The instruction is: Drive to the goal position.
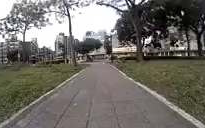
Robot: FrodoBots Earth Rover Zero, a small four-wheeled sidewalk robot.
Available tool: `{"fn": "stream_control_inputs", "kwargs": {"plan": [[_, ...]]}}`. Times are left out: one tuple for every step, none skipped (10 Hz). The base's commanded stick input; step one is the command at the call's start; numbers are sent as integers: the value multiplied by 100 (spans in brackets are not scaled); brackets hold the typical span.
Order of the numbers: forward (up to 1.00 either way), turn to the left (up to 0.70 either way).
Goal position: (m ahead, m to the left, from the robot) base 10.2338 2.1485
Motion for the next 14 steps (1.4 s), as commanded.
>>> {"fn": "stream_control_inputs", "kwargs": {"plan": [[85, 0], [85, 0], [85, 0], [85, 0], [85, 0], [85, 0], [85, 0], [85, 0], [85, 0], [85, 0], [85, 0], [85, 0], [85, 0], [85, 0]]}}
